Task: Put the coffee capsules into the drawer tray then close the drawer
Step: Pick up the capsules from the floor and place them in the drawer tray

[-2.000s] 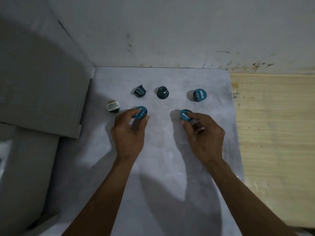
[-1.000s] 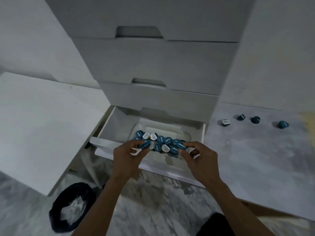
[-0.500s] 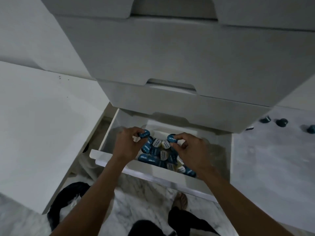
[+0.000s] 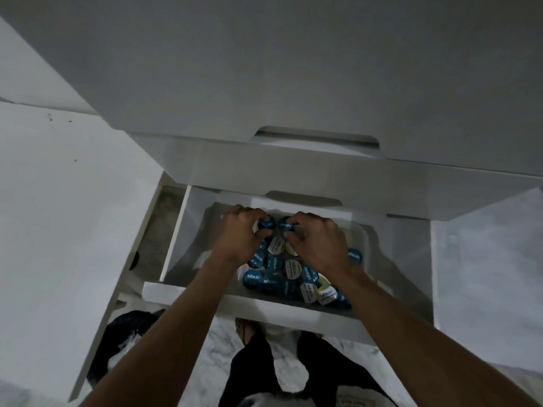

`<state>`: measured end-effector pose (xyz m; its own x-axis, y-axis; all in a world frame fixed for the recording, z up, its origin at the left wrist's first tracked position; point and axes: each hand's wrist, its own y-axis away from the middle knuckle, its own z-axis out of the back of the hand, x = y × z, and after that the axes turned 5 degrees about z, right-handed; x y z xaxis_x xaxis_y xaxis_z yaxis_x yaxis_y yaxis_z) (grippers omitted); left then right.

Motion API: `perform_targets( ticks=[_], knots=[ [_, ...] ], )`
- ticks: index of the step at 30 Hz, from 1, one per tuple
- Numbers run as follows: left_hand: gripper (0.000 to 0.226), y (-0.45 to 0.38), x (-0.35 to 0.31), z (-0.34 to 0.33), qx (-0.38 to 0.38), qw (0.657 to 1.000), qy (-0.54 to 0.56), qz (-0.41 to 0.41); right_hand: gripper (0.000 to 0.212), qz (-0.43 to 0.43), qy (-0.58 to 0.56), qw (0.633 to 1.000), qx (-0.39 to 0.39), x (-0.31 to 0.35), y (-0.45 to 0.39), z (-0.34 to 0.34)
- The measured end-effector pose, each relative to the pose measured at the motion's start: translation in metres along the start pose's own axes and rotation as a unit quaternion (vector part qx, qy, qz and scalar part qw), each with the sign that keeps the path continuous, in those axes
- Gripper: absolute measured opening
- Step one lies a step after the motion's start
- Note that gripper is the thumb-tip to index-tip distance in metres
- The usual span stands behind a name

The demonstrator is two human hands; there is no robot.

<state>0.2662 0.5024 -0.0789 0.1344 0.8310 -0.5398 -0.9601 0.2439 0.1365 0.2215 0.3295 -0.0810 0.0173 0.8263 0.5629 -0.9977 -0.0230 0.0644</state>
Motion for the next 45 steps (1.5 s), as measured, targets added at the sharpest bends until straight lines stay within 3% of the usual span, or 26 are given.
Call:
perform_targets(
  ticks=[13,26,29,35,38,45],
  knots=[
    [0.025,-0.004,0.000,-0.005,0.014,0.991,-0.116,-0.059,0.022,0.010,0.076,0.996,0.036,0.002,-0.007,-0.012],
    [0.007,-0.007,0.007,0.002,-0.006,0.977,-0.178,-0.115,0.028,0.008,0.055,0.998,0.016,-0.005,-0.005,-0.014],
    [0.017,-0.005,0.003,0.006,0.008,0.972,-0.187,-0.139,0.028,-0.011,0.040,0.999,0.025,-0.005,-0.007,-0.015],
    [0.003,-0.009,0.009,0.001,0.019,0.985,-0.141,-0.100,0.029,-0.028,0.035,0.998,0.038,-0.002,-0.010,-0.016],
    [0.011,-0.012,0.016,-0.007,0.036,0.990,-0.127,-0.058,0.028,-0.019,0.044,0.998,0.028,-0.001,-0.011,-0.016],
    [0.013,-0.013,0.018,-0.011,0.036,0.992,-0.112,-0.055,0.030,0.012,0.059,0.998,0.009,-0.004,-0.010,-0.023]
  ],
)
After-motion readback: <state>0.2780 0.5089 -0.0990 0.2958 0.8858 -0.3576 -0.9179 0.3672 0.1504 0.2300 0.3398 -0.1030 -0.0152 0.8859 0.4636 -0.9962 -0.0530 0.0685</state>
